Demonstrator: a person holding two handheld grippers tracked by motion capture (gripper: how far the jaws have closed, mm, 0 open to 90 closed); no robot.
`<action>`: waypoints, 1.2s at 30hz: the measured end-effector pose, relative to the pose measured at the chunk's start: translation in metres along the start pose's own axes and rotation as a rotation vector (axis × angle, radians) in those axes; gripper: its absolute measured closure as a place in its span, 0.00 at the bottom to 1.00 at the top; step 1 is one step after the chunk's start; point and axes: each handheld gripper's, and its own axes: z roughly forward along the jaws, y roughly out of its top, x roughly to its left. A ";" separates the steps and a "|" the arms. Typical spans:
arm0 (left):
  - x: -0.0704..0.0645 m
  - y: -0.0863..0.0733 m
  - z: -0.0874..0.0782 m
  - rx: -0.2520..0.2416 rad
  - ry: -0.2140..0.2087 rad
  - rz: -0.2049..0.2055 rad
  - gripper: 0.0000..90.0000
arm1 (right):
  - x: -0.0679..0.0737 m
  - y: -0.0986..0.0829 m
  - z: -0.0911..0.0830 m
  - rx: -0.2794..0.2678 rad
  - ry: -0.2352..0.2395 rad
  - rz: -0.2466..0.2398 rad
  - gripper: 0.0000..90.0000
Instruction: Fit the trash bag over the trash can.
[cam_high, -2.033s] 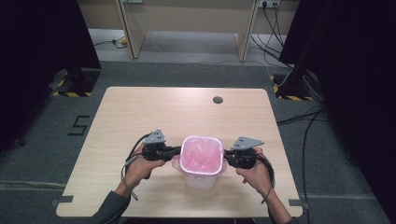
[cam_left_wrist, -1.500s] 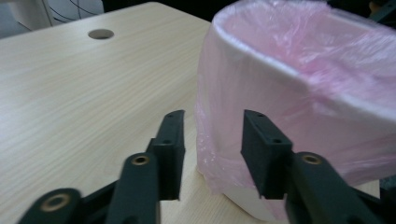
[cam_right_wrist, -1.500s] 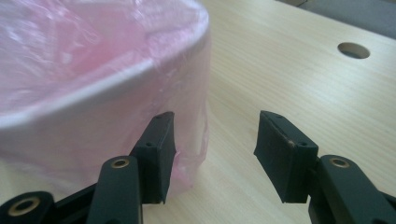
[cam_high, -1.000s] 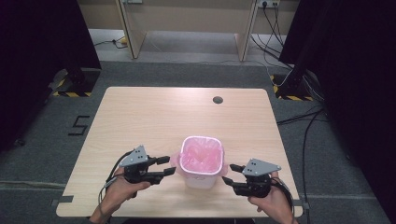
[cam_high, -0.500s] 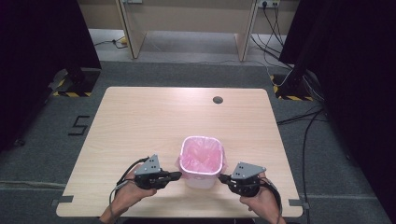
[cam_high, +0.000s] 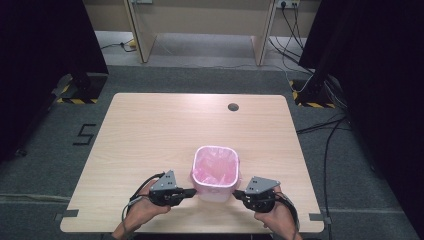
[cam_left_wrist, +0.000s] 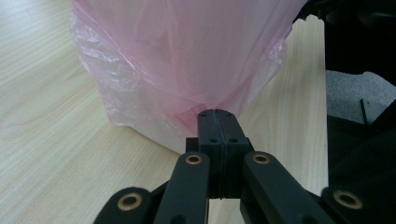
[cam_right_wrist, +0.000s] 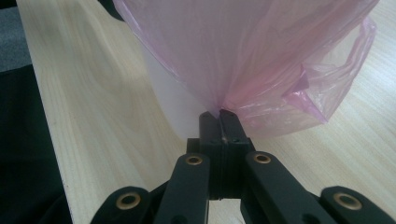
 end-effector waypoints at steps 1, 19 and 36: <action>0.000 -0.001 0.000 0.003 0.001 0.002 1.00 | 0.000 0.000 0.000 -0.001 0.000 0.004 0.98; 0.013 -0.014 -0.061 -0.124 0.170 -0.090 0.31 | -0.023 0.034 -0.070 -0.167 -0.140 0.182 0.48; 0.033 -0.055 -0.060 0.084 0.376 -0.172 0.18 | -0.032 0.089 -0.058 -0.161 -0.144 0.128 0.36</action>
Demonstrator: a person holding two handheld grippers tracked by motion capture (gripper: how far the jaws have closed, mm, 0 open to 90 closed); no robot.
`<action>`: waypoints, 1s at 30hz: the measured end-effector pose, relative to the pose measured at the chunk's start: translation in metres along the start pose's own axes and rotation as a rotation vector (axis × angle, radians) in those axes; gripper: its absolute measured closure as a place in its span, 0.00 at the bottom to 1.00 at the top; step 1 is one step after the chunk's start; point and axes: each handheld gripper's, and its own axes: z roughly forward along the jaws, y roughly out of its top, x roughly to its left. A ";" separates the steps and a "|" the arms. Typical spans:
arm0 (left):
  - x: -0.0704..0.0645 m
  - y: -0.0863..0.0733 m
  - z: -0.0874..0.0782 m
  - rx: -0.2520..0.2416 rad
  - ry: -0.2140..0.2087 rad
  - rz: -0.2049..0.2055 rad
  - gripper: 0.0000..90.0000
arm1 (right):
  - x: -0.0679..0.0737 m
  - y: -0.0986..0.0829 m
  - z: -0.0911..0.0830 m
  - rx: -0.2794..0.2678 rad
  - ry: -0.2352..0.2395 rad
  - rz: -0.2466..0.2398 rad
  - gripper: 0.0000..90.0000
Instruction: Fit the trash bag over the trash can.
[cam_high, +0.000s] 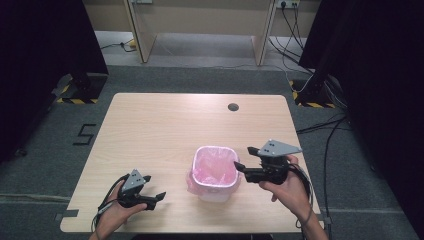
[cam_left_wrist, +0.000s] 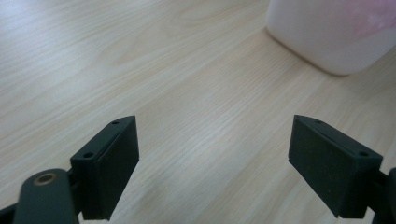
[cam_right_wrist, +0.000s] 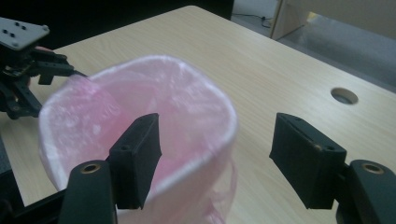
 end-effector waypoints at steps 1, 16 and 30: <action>0.001 -0.002 0.000 0.009 0.002 -0.006 0.18 | 0.003 0.005 0.003 -0.001 0.006 -0.013 0.36; 0.004 -0.016 0.010 0.074 0.013 0.020 0.18 | 0.042 0.039 0.071 0.152 0.158 -0.169 0.38; 0.005 -0.016 0.010 0.068 0.024 0.010 0.17 | 0.039 0.027 0.110 0.357 0.181 -0.247 0.40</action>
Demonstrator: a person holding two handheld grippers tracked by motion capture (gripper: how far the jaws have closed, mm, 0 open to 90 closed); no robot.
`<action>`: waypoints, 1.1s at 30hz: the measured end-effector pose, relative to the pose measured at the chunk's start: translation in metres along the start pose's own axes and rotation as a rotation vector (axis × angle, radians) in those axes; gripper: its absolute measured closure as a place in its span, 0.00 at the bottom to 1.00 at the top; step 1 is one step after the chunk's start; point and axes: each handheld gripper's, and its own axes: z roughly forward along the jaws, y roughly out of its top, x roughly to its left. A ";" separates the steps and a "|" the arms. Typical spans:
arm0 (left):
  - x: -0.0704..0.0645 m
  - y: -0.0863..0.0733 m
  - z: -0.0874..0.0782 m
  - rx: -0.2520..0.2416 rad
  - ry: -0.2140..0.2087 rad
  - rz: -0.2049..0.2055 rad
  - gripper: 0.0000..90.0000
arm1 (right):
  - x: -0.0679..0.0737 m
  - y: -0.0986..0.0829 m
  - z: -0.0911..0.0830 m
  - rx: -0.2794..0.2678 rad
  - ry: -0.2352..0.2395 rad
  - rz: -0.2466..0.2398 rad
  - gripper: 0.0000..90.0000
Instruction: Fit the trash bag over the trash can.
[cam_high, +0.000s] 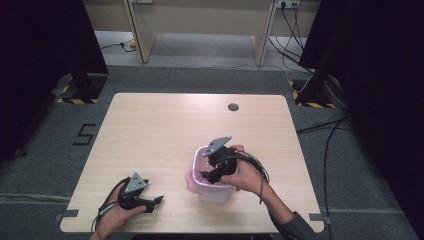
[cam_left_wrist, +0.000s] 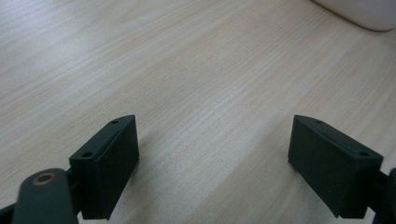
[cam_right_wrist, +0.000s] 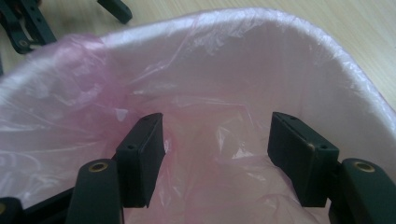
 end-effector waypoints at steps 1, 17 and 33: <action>0.000 0.000 0.000 0.002 0.000 0.003 0.17 | 0.000 0.000 0.000 -0.004 0.000 -0.009 0.40; 0.000 0.000 0.000 0.002 0.000 0.000 0.17 | -0.002 -0.010 -0.023 -0.019 -0.029 -0.018 0.38; 0.000 0.000 0.000 0.003 0.000 0.001 0.17 | -0.003 -0.006 -0.014 0.041 -0.054 -0.066 0.38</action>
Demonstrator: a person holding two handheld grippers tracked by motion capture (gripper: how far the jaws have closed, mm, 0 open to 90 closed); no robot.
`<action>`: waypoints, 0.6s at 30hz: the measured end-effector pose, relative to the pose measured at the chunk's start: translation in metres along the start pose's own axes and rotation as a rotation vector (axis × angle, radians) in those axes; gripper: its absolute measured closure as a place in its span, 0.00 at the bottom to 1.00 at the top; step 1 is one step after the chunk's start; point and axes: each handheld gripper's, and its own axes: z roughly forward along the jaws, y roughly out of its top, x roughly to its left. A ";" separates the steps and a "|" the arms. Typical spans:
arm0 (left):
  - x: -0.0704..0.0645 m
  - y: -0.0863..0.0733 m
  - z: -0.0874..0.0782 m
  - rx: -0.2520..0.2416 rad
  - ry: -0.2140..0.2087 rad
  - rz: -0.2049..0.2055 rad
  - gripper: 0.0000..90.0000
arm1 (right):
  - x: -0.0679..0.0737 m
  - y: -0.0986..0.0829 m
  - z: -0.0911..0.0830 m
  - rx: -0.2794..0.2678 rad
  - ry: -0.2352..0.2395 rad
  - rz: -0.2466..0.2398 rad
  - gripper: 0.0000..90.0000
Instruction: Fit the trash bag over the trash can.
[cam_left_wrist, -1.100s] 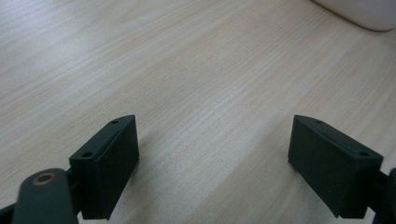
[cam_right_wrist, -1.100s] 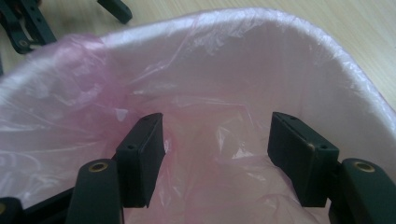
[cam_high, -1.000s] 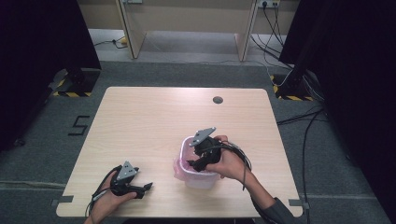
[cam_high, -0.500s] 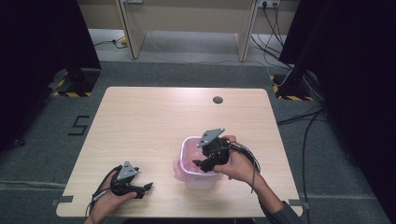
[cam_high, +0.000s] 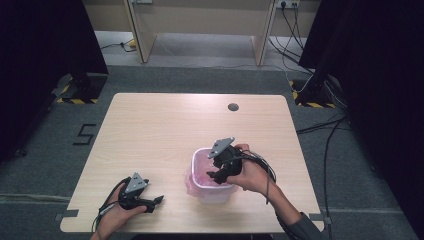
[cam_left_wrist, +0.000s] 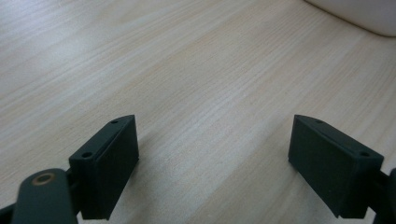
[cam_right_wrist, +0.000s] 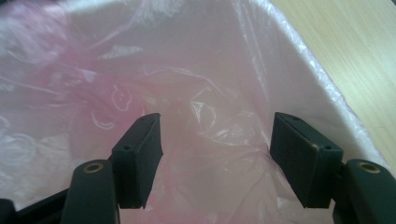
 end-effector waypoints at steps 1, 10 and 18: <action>0.000 0.000 0.000 0.000 0.000 0.000 0.17 | 0.000 0.000 0.000 0.000 0.000 0.000 0.38; 0.000 0.000 0.000 0.000 -0.001 -0.001 0.17 | -0.008 -0.006 -0.038 -0.217 0.007 0.087 0.38; 0.001 0.000 0.000 -0.002 -0.006 -0.004 0.17 | -0.020 -0.022 -0.060 -0.322 -0.060 0.183 0.38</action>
